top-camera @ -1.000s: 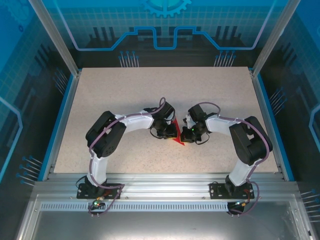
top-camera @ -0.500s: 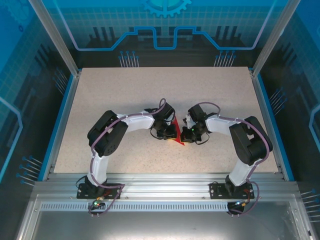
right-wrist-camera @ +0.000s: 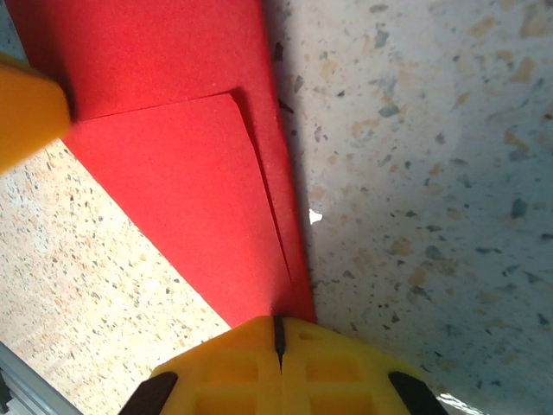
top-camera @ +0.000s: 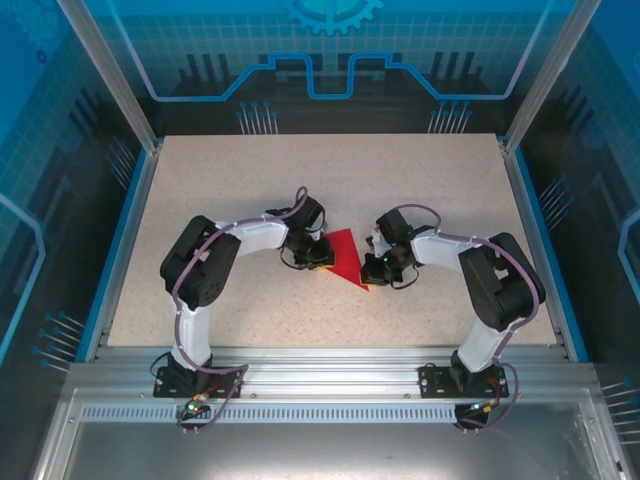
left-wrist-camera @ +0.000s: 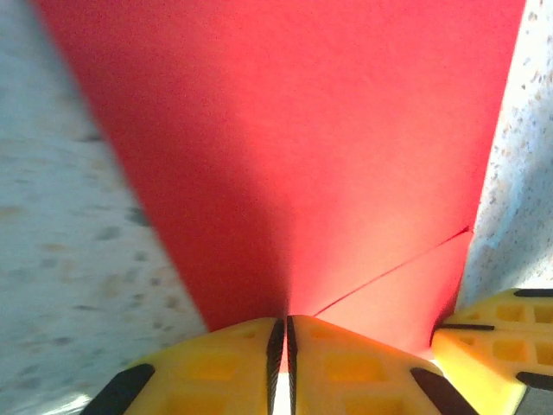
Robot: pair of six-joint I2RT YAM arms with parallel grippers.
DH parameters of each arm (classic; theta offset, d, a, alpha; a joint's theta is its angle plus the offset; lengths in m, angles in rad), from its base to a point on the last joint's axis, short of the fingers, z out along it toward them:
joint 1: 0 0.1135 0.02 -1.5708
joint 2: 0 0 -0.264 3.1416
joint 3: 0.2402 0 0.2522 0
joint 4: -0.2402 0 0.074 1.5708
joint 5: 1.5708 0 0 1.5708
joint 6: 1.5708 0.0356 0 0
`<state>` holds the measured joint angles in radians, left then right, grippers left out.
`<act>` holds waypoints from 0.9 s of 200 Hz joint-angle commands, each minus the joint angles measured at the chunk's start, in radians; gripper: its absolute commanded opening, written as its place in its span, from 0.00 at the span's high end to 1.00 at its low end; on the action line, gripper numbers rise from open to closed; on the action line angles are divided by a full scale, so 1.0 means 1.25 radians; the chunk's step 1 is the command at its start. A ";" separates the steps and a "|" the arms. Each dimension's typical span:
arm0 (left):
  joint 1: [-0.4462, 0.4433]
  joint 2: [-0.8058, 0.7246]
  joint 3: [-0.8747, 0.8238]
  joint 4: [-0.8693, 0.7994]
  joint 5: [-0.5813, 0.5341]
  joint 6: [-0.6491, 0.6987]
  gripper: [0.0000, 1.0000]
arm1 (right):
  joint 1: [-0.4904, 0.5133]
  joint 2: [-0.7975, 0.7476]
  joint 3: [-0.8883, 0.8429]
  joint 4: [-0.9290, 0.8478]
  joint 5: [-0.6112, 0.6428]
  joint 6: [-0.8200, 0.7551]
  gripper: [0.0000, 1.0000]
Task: Fold a paper plane with a square sheet of paper (fold left side to right side)
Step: Third fold the triangle at the center of the table.
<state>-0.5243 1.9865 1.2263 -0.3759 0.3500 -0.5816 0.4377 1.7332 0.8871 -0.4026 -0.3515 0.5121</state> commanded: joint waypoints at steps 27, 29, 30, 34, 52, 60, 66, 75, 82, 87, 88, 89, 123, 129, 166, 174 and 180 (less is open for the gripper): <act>0.057 -0.111 -0.044 -0.078 -0.092 0.017 0.68 | 0.002 -0.016 -0.089 -0.066 0.019 0.041 1.00; 0.058 -0.116 -0.047 -0.077 -0.090 0.015 0.66 | 0.004 -0.019 -0.093 -0.064 0.016 0.046 1.00; 0.059 -0.120 -0.049 -0.076 -0.089 0.014 0.66 | 0.004 -0.020 -0.094 -0.063 0.015 0.047 1.00; 0.061 -0.134 -0.057 -0.072 -0.084 0.009 0.63 | 0.007 -0.026 -0.101 -0.057 0.012 0.055 1.00; 0.064 -0.192 -0.096 -0.049 -0.062 -0.019 0.54 | 0.017 -0.048 -0.122 -0.036 0.004 0.085 1.00; 0.064 -0.209 -0.116 -0.030 -0.041 -0.038 0.51 | 0.020 -0.055 -0.128 -0.025 0.001 0.095 1.00; 0.064 -0.219 -0.133 -0.009 -0.024 -0.054 0.50 | 0.021 -0.057 -0.129 -0.019 -0.002 0.098 1.00; 0.063 -0.226 -0.158 0.026 0.005 -0.081 0.49 | 0.025 -0.062 -0.128 -0.007 -0.009 0.099 1.00; 0.061 -0.228 -0.175 0.055 0.024 -0.099 0.48 | 0.029 -0.068 -0.123 0.002 -0.013 0.094 1.00; 0.058 -0.228 -0.183 0.071 0.030 -0.110 0.48 | 0.032 -0.075 -0.117 0.006 -0.013 0.085 1.00; 0.058 -0.228 -0.185 0.074 0.031 -0.112 0.48 | 0.033 -0.080 -0.115 0.006 -0.013 0.082 1.00; 0.056 -0.228 -0.186 0.075 0.031 -0.114 0.48 | 0.034 -0.082 -0.114 0.006 -0.011 0.080 1.00; 0.042 -0.233 -0.207 0.111 0.027 -0.159 0.46 | 0.040 -0.187 -0.078 -0.040 0.076 0.014 0.86; 0.041 -0.237 -0.212 0.118 0.029 -0.166 0.46 | 0.039 -0.204 -0.073 -0.048 0.091 0.000 0.82; 0.034 -0.259 -0.231 0.148 0.038 -0.197 0.41 | 0.021 -0.221 -0.047 -0.051 0.091 -0.067 0.60; 0.031 -0.258 -0.232 0.154 0.041 -0.203 0.40 | 0.019 -0.211 -0.041 -0.041 0.078 -0.083 0.56; 0.027 -0.257 -0.233 0.162 0.046 -0.206 0.40 | 0.019 -0.204 -0.035 -0.035 0.072 -0.091 0.53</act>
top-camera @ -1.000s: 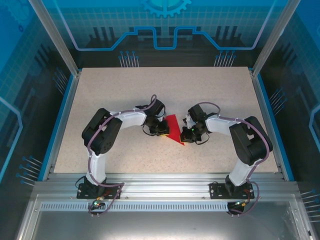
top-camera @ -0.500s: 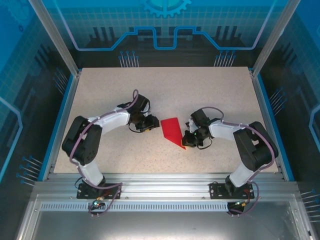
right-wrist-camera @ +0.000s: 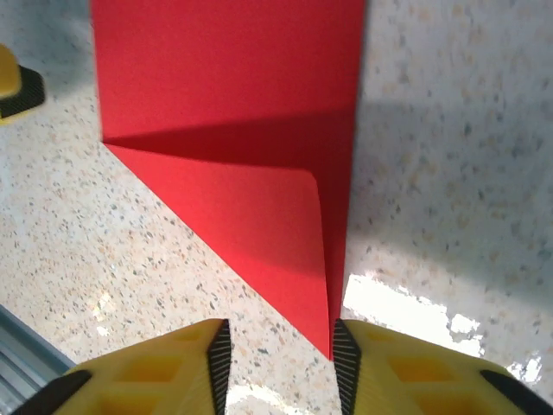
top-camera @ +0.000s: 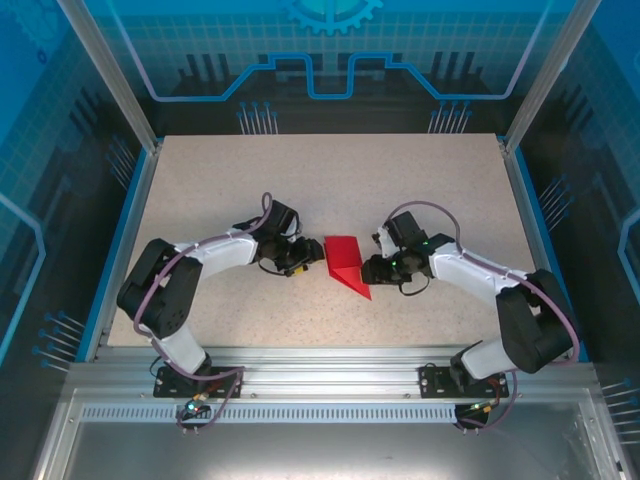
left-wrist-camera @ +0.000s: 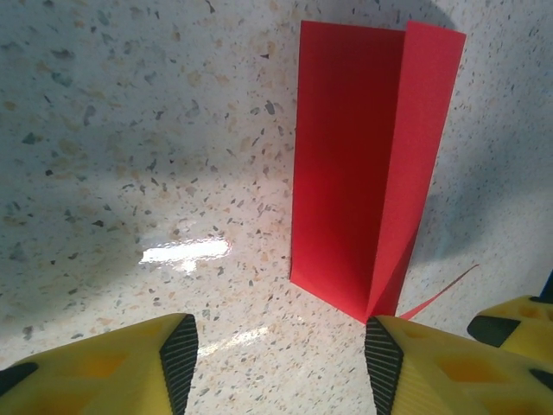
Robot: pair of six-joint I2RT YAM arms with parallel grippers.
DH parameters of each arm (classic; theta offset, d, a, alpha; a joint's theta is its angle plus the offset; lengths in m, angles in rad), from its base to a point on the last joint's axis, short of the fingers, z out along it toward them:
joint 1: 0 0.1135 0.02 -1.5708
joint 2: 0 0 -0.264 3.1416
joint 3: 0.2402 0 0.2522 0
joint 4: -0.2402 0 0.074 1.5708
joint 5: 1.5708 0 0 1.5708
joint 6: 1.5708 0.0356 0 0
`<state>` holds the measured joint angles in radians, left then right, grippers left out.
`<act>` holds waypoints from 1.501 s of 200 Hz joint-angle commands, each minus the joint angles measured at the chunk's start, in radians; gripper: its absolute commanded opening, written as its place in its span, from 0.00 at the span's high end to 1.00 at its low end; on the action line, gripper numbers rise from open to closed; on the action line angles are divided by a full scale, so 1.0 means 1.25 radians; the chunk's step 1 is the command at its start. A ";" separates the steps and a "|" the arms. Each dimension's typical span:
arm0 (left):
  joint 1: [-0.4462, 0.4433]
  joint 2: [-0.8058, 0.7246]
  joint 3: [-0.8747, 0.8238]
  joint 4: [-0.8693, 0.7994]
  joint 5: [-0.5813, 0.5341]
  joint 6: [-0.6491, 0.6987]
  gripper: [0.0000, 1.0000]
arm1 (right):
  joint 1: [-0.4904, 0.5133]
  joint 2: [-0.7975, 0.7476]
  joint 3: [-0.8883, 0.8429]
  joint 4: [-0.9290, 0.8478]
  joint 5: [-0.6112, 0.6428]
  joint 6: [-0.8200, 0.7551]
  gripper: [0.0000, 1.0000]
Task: Fold a paper plane with a square sheet of paper (fold left side to right side)
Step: Third fold the triangle at the center of the table, then fourth fold the wing at the center of the table.
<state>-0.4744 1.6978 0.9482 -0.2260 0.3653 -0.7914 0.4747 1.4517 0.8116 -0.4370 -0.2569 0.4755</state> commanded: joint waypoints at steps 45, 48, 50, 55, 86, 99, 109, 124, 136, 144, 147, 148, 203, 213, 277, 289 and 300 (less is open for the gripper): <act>-0.049 0.023 0.017 0.083 0.040 -0.066 0.38 | -0.015 0.062 0.044 0.004 -0.004 -0.090 0.49; -0.051 0.027 0.022 0.081 0.038 -0.066 0.38 | -0.016 0.062 0.043 0.004 -0.003 -0.091 0.49; -0.051 0.030 0.024 0.081 0.038 -0.066 0.38 | -0.017 0.061 0.043 0.004 -0.001 -0.091 0.49; -0.055 0.037 0.031 0.081 0.036 -0.068 0.38 | -0.017 0.059 0.042 0.005 0.003 -0.092 0.49; -0.063 0.077 0.062 0.083 0.035 -0.073 0.39 | -0.015 0.023 0.017 0.008 0.038 -0.100 0.47; -0.067 0.091 0.073 0.083 0.039 -0.073 0.40 | -0.011 0.008 0.008 0.002 0.061 -0.105 0.46; -0.071 0.098 0.084 0.082 0.040 -0.071 0.41 | -0.004 -0.003 0.001 -0.001 0.075 -0.109 0.46; -0.079 0.112 0.098 0.079 0.040 -0.069 0.44 | 0.011 -0.022 -0.013 0.000 0.105 -0.112 0.46; -0.082 0.121 0.107 0.078 0.039 -0.070 0.47 | 0.024 -0.042 -0.033 0.012 0.122 -0.110 0.46; -0.084 0.124 0.111 0.079 0.038 -0.073 0.51 | 0.036 -0.061 -0.048 0.025 0.139 -0.109 0.45; -0.084 0.125 0.112 0.078 0.037 -0.075 0.54 | 0.042 -0.070 -0.058 0.029 0.147 -0.109 0.45; -0.084 0.125 0.112 0.078 0.037 -0.075 0.54 | 0.043 -0.073 -0.058 0.031 0.151 -0.110 0.44; -0.088 0.089 0.138 0.036 0.019 -0.071 0.72 | 0.202 -0.196 -0.140 0.113 0.362 -0.188 0.37; -0.089 0.086 0.140 0.031 0.021 -0.073 0.73 | 0.229 -0.192 -0.141 0.125 0.385 -0.205 0.36; -0.090 0.088 0.155 0.016 0.026 -0.069 0.76 | 0.348 -0.084 -0.136 0.218 0.485 -0.262 0.36; -0.090 0.089 0.162 0.007 0.026 -0.065 0.76 | 0.351 -0.065 -0.133 0.229 0.487 -0.265 0.36; -0.091 0.090 0.165 0.003 0.026 -0.064 0.76 | 0.353 -0.048 -0.129 0.237 0.493 -0.267 0.36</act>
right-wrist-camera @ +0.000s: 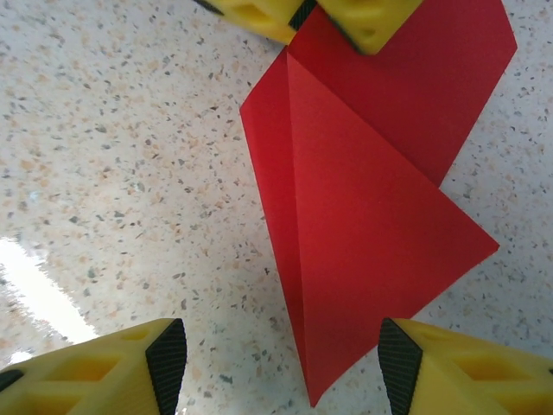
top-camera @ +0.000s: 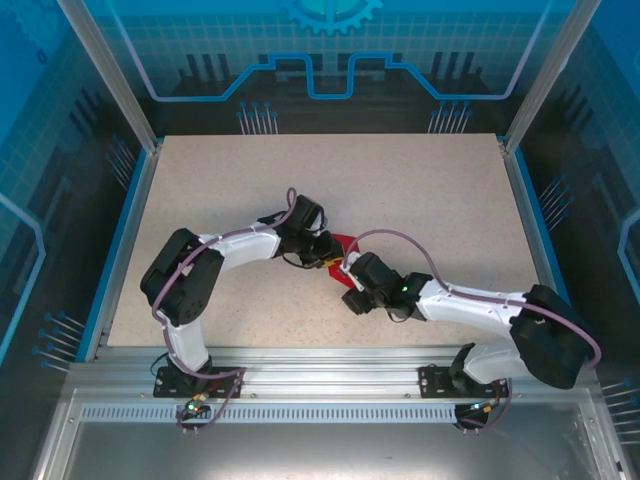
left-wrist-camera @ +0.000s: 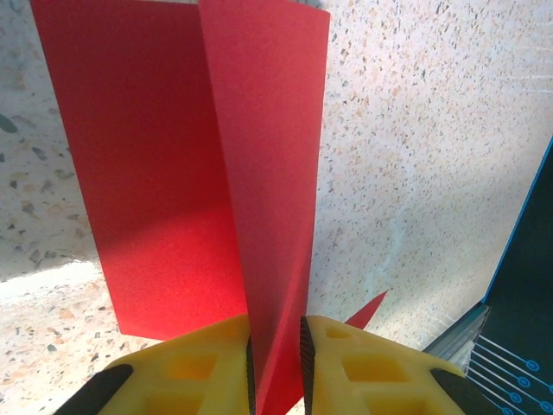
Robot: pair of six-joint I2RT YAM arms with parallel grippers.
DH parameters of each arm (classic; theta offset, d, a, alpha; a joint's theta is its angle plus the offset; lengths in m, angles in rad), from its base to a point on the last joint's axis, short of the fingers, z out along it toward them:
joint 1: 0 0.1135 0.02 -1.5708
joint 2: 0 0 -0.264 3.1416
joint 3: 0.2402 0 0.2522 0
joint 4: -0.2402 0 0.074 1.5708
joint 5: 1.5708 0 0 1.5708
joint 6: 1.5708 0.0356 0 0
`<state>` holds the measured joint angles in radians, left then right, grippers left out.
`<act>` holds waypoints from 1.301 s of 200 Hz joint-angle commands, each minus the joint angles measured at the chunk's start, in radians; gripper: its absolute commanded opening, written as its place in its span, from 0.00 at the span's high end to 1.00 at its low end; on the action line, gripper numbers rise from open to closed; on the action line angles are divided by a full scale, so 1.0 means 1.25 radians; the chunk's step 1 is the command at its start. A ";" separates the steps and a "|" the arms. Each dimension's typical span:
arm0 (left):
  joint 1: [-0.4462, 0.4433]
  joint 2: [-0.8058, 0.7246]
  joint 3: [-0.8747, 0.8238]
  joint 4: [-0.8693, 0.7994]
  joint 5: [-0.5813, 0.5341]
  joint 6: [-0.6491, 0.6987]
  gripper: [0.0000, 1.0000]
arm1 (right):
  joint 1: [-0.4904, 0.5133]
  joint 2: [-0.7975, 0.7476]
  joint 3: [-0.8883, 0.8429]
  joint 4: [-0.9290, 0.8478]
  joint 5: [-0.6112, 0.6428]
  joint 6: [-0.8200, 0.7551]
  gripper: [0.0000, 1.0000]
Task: Fold a paper plane with a square sheet of paper (fold left side to right side)
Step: Fourth fold the wing at the center of the table.
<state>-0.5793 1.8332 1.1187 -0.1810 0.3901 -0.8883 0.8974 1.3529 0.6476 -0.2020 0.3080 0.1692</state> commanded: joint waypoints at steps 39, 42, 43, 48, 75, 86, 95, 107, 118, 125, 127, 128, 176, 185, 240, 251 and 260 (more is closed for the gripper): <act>-0.007 -0.016 0.043 -0.048 0.006 0.019 0.76 | 0.012 0.091 0.020 0.065 0.061 -0.037 0.37; -0.006 -0.017 0.044 -0.050 0.006 0.020 0.76 | 0.010 0.098 0.022 0.066 0.062 -0.037 0.37; -0.006 -0.017 0.044 -0.050 0.006 0.020 0.76 | 0.011 0.100 0.023 0.066 0.062 -0.037 0.38; -0.006 -0.016 0.044 -0.051 0.005 0.021 0.76 | 0.009 0.107 0.025 0.067 0.063 -0.035 0.39; -0.006 -0.015 0.052 -0.060 0.005 0.026 0.76 | 0.000 0.123 0.030 0.078 0.057 -0.030 0.45; -0.006 -0.013 0.055 -0.062 0.006 0.028 0.76 | -0.005 0.124 0.029 0.078 0.057 -0.028 0.47; -0.006 -0.012 0.056 -0.064 0.007 0.028 0.77 | -0.012 0.124 0.030 0.079 0.055 -0.025 0.49; -0.007 -0.010 0.059 -0.065 0.008 0.030 0.76 | -0.018 0.125 0.028 0.082 0.051 -0.024 0.51; -0.007 -0.009 0.061 -0.067 0.008 0.032 0.76 | -0.023 0.127 0.028 0.084 0.045 -0.024 0.54; -0.006 -0.010 0.062 -0.069 0.008 0.033 0.76 | -0.026 0.128 0.028 0.084 0.040 -0.024 0.55; -0.005 -0.010 0.062 -0.069 0.008 0.034 0.76 | -0.027 0.128 0.029 0.084 0.040 -0.025 0.56; -0.005 -0.010 0.062 -0.069 0.008 0.034 0.76 | -0.028 0.128 0.030 0.084 0.039 -0.025 0.56; -0.003 -0.023 0.080 -0.101 0.002 0.063 0.71 | -0.045 0.126 0.029 0.081 0.005 -0.026 0.79; 0.001 -0.032 0.081 -0.107 0.000 0.073 0.66 | -0.047 0.125 0.026 0.080 -0.003 -0.029 0.82; 0.067 -0.096 0.077 -0.149 0.003 0.119 0.43 | -0.054 0.121 0.023 0.075 -0.044 -0.032 0.96; 0.082 -0.110 0.067 -0.152 0.003 0.123 0.41 | -0.059 0.117 0.026 0.072 -0.063 -0.032 0.96; 0.093 -0.124 0.054 -0.150 0.002 0.122 0.39 | -0.062 0.113 0.029 0.068 -0.077 -0.032 0.97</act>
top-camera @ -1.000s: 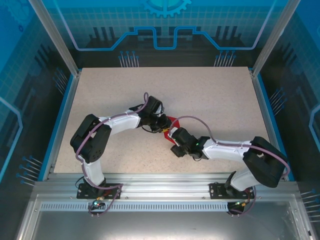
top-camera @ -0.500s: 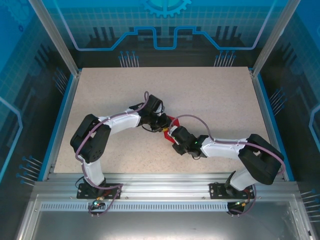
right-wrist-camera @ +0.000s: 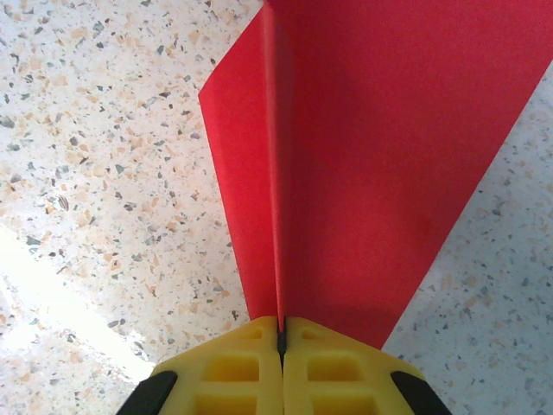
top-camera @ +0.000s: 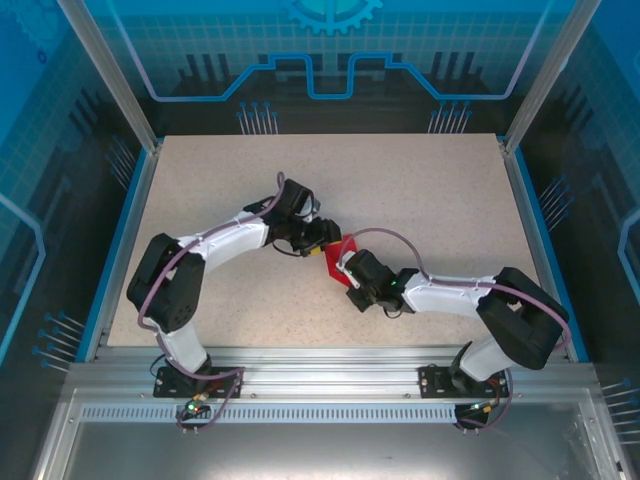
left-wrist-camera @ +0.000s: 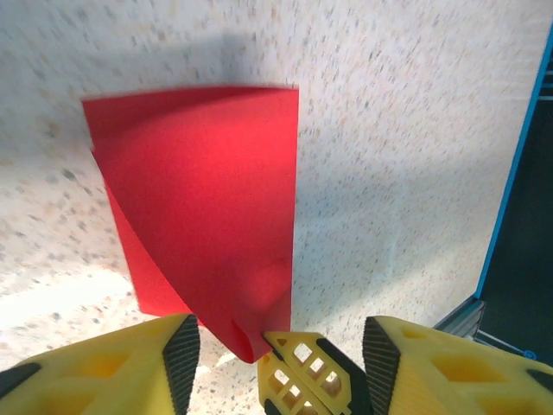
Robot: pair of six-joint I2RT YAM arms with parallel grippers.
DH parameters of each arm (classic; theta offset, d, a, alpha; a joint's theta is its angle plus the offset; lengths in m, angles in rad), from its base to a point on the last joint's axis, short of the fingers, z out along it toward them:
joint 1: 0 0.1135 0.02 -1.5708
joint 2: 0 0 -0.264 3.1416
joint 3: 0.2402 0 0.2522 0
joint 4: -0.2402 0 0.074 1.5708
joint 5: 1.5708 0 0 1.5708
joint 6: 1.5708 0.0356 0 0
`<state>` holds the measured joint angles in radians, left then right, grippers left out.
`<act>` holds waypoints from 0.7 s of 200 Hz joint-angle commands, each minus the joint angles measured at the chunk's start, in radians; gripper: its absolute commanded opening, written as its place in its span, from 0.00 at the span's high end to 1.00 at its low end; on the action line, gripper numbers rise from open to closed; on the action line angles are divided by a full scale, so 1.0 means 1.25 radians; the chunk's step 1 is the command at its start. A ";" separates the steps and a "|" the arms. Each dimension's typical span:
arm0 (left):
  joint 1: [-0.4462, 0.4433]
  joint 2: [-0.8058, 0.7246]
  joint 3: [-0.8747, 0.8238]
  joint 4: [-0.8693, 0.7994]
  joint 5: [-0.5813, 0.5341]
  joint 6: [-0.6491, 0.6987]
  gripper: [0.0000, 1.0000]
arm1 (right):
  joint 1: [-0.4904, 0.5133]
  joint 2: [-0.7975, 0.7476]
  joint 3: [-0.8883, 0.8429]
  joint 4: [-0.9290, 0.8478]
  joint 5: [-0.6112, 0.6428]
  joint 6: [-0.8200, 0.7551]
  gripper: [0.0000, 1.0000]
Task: Fold a paper plane with a square sheet of paper (fold left side to right side)
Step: Fourth fold the wing at the center of the table.
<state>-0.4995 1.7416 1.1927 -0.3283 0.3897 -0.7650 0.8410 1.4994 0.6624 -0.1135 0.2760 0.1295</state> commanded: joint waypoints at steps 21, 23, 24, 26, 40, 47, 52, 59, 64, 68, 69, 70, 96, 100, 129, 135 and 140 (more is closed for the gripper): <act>0.047 -0.080 -0.041 -0.023 -0.004 0.021 0.37 | -0.032 -0.017 0.023 -0.017 -0.091 0.006 0.98; 0.047 -0.083 -0.044 -0.022 -0.005 0.020 0.37 | -0.034 -0.019 0.023 -0.018 -0.096 0.007 0.98; 0.048 -0.084 -0.045 -0.021 -0.006 0.019 0.37 | -0.036 -0.019 0.023 -0.018 -0.100 0.007 0.98; 0.048 -0.086 -0.048 -0.021 -0.006 0.019 0.37 | -0.037 -0.019 0.024 -0.019 -0.104 0.009 0.98; 0.049 -0.099 -0.074 -0.009 -0.009 0.013 0.37 | -0.059 -0.027 0.028 -0.026 -0.144 0.016 0.98; 0.049 -0.104 -0.091 0.002 -0.007 0.005 0.37 | -0.069 -0.030 0.031 -0.028 -0.169 0.021 0.99; 0.049 -0.106 -0.102 0.011 -0.006 -0.001 0.38 | -0.078 -0.033 0.031 -0.030 -0.183 0.025 0.99; 0.048 -0.107 -0.118 0.024 -0.003 -0.009 0.39 | -0.092 -0.036 0.032 -0.031 -0.202 0.030 0.99; 0.047 -0.107 -0.130 0.035 0.000 -0.015 0.39 | -0.102 -0.039 0.032 -0.032 -0.216 0.033 0.99; 0.047 -0.106 -0.139 0.044 0.003 -0.021 0.40 | -0.111 -0.043 0.031 -0.030 -0.228 0.035 0.99; 0.047 -0.105 -0.141 0.046 0.004 -0.022 0.41 | -0.113 -0.043 0.030 -0.030 -0.231 0.036 0.99; 0.046 -0.105 -0.143 0.049 0.004 -0.024 0.41 | -0.115 -0.044 0.030 -0.029 -0.234 0.036 0.99; 0.016 -0.065 -0.152 0.086 0.016 -0.040 0.49 | -0.168 -0.047 0.024 -0.017 -0.315 0.046 0.98; 0.009 -0.056 -0.146 0.090 0.018 -0.042 0.49 | -0.173 -0.046 0.022 -0.015 -0.326 0.047 0.98; -0.035 0.019 -0.086 0.095 0.023 -0.048 0.54 | -0.202 -0.031 0.020 -0.005 -0.372 0.053 0.98; -0.041 0.032 -0.074 0.093 0.022 -0.048 0.55 | -0.207 -0.026 0.020 -0.004 -0.379 0.054 0.98; -0.047 0.042 -0.065 0.090 0.022 -0.048 0.56 | -0.211 -0.022 0.021 -0.002 -0.386 0.055 0.98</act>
<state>-0.5262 1.7336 1.0409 -0.2386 0.3912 -0.8135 0.6060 1.4563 0.6758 -0.1356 -0.1116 0.1791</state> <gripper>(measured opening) 0.462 0.041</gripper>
